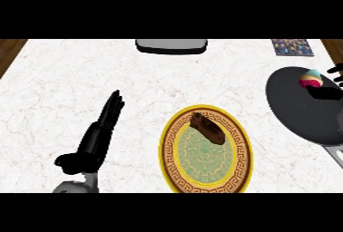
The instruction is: Pick the cupcake from the plate and place it in the pan
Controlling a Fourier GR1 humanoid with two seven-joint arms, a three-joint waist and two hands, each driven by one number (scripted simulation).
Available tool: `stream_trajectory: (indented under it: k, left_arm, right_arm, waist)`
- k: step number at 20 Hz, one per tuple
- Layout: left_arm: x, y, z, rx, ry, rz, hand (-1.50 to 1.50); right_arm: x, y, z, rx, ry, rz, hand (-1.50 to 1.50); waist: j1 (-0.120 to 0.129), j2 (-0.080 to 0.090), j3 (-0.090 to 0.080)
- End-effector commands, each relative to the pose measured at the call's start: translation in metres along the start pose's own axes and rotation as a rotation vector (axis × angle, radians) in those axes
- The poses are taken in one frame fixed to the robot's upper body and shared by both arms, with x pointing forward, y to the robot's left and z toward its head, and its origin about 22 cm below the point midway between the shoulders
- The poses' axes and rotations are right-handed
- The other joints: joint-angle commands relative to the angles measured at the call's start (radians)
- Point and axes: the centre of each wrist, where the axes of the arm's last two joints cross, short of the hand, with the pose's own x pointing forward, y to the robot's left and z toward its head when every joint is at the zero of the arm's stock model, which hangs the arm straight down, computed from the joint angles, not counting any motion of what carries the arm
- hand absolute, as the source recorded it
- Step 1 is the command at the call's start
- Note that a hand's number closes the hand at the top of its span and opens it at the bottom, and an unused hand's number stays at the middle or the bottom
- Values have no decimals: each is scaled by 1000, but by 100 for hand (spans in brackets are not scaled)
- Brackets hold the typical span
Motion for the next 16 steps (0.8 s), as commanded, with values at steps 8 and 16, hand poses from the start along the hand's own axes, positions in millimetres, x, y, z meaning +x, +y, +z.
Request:
stream_trajectory:
  k: [8,16]
  left_arm:
    - [1,0,-1,-35,7,6,0]
    - [16,10,-2,19,5,-2,0]
  right_arm:
    - [-4,1,-19,219,-19,-206,-150]
    - [-39,7,-2,24,-15,-523,-150]
  waist:
    - [14,7,3]
    - [-13,-7,2]
